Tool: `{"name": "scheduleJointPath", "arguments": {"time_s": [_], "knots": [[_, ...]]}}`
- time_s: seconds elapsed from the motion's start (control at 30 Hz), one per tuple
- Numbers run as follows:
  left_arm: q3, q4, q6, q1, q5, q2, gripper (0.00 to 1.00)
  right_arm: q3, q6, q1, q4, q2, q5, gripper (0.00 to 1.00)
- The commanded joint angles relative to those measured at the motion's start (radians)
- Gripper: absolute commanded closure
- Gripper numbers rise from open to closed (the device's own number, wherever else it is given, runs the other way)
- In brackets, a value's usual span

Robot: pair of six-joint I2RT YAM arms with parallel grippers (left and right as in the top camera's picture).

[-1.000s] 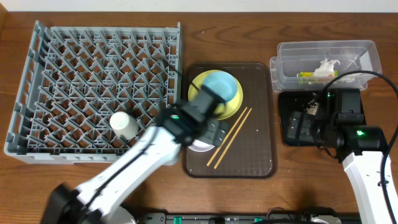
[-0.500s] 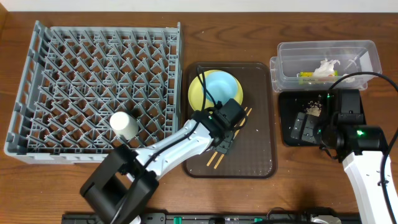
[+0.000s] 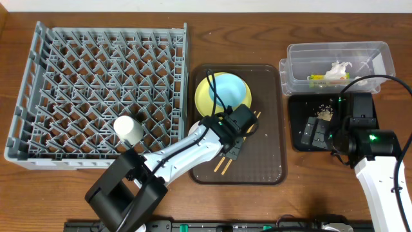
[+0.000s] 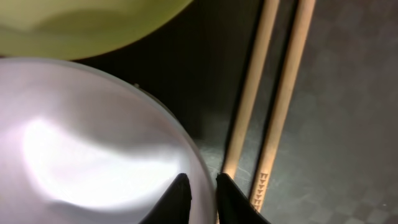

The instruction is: Sort waste into correct bins and load items into the dishwasher rack

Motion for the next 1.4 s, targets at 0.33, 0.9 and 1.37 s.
{"name": "scheduleJointPath", "arguments": {"time_s": [0.33, 0.9, 1.37], "knots": [[0.043, -0.078, 0.015, -0.043, -0.008, -0.079, 0.94, 0.005, 0.017, -0.015, -0.003, 0.000, 0.015, 0.04], [0.428, -0.292, 0.199, 0.252, 0.161, -0.242, 0.94, 0.005, 0.016, -0.015, -0.003, 0.000, 0.014, 0.04], [0.476, 0.137, 0.114, 0.785, 1.085, -0.105, 0.94, 0.005, 0.014, -0.015, 0.000, 0.000, 0.014, 0.04]]}}
